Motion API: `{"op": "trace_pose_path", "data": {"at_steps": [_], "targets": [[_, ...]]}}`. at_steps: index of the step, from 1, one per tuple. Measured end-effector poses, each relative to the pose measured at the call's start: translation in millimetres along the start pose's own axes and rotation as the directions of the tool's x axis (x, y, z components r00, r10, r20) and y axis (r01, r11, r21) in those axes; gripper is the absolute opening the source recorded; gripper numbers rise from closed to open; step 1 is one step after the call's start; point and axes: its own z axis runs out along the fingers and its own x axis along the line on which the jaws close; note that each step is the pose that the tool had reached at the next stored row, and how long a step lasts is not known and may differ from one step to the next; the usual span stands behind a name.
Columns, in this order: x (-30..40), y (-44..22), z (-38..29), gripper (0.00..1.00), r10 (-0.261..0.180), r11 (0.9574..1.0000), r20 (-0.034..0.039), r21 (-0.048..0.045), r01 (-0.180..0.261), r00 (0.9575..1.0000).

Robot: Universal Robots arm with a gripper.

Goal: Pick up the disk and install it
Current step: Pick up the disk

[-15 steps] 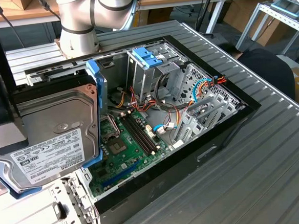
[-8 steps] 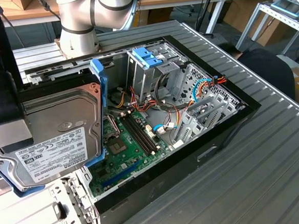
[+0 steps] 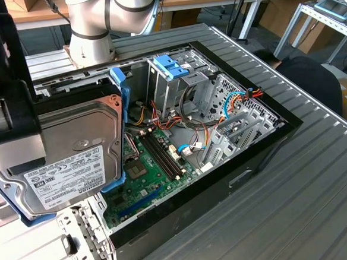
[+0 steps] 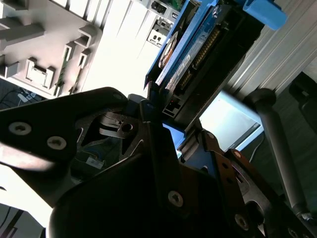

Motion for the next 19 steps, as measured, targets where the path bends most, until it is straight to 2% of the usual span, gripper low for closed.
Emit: {"op": "trace_pose_path", "data": {"at_steps": [19], "targets": [[-0.3,-9.6,-0.3,0.37,0.000,1.0000,0.0000,0.0000,0.000,1.0000]]}}
